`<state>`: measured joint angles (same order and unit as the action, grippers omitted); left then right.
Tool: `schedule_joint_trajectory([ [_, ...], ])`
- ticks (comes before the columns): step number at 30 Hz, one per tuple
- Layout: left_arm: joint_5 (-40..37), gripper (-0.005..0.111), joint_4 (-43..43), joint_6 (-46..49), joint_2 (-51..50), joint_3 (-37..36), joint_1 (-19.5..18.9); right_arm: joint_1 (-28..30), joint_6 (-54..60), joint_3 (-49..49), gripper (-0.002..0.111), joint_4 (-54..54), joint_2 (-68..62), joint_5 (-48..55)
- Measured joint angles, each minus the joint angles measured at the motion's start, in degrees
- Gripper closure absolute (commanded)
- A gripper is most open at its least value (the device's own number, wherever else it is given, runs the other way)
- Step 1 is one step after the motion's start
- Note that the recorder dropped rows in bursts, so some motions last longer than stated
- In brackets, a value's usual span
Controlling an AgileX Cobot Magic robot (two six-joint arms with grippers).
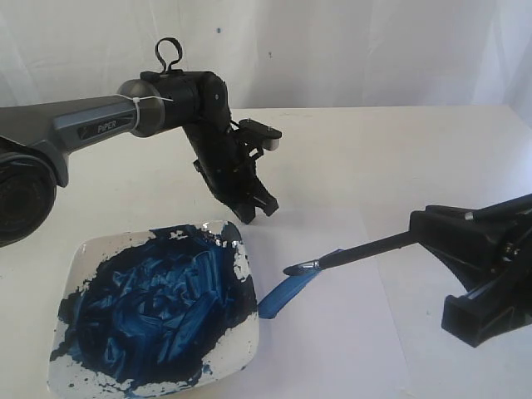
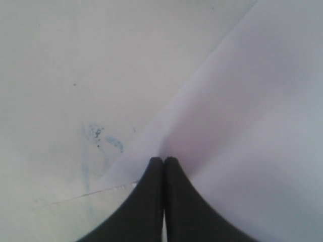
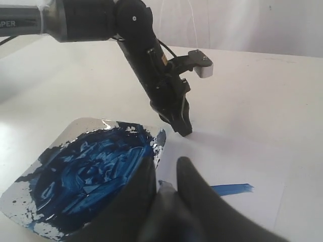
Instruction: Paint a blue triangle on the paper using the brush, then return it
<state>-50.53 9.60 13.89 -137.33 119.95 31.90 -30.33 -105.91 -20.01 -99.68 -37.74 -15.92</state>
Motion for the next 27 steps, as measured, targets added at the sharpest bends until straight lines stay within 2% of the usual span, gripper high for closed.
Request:
schedule_joint_trajectory([
  [27, 0.0, 0.107, 0.0, 0.0, 0.0, 0.0, 0.0, 0.0, -0.51, 0.13, 0.108, 0.0, 0.0, 6.46],
])
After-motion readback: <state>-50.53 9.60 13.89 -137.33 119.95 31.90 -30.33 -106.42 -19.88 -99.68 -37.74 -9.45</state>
